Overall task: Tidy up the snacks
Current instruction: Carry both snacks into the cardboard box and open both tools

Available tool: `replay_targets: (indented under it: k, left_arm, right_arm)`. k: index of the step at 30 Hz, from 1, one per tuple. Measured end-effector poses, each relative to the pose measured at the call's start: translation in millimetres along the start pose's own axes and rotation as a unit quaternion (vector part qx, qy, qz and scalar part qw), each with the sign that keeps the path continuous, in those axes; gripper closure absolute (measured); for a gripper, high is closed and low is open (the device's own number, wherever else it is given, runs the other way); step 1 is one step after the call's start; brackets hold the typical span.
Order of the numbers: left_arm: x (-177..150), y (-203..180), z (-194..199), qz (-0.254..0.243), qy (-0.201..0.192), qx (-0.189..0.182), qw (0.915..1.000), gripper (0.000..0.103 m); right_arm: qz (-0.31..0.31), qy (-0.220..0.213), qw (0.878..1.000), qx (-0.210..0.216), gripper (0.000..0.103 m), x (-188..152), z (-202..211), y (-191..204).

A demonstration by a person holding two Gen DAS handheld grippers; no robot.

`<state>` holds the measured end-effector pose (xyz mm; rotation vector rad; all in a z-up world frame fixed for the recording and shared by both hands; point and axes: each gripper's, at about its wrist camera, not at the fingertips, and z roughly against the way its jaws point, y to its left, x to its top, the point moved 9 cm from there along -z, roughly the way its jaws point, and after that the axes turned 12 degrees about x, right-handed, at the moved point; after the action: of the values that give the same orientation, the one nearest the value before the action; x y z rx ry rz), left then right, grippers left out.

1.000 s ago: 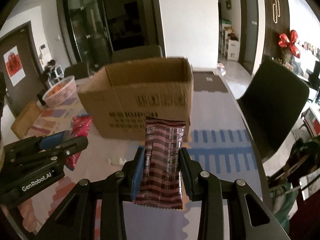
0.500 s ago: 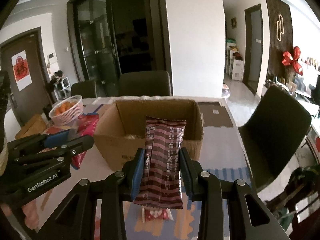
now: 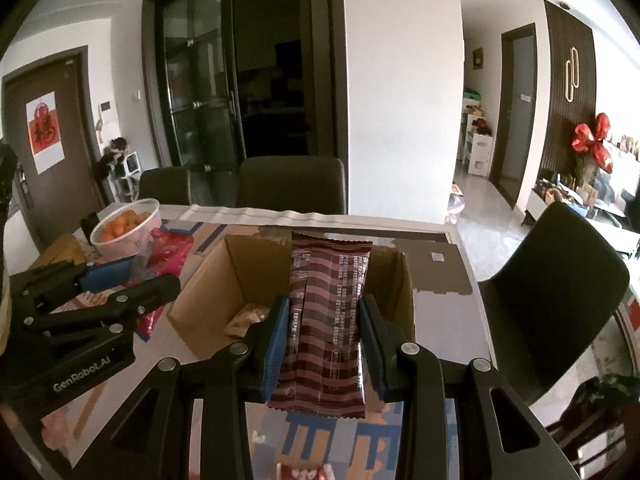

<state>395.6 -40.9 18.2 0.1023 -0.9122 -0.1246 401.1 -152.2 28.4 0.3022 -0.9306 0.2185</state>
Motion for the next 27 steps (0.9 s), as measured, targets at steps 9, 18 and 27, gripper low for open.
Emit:
replay_targets:
  k: [9, 18, 27]
  left_arm:
    - [8.4, -2.0, -34.9, -0.005, 0.026, -0.016, 0.9995, 0.063]
    - [5.1, -7.1, -73.5, -0.011, 0.07, -0.028, 0.9971, 0.063]
    - [1.4, -3.6, -50.2, -0.02, 0.042, -0.01, 0.9989, 0.041]
  right_arm:
    - [0.011, 0.013, 1.0, -0.005, 0.066, 16.0, -28.8, -5.6]
    - [0.02, 0.037, 0.999, -0.011, 0.066, 14.1, -56.0, -11.9]
    - [0.006, 0.036, 0.999, -0.02, 0.05, 3.5, -48.8, -15.5]
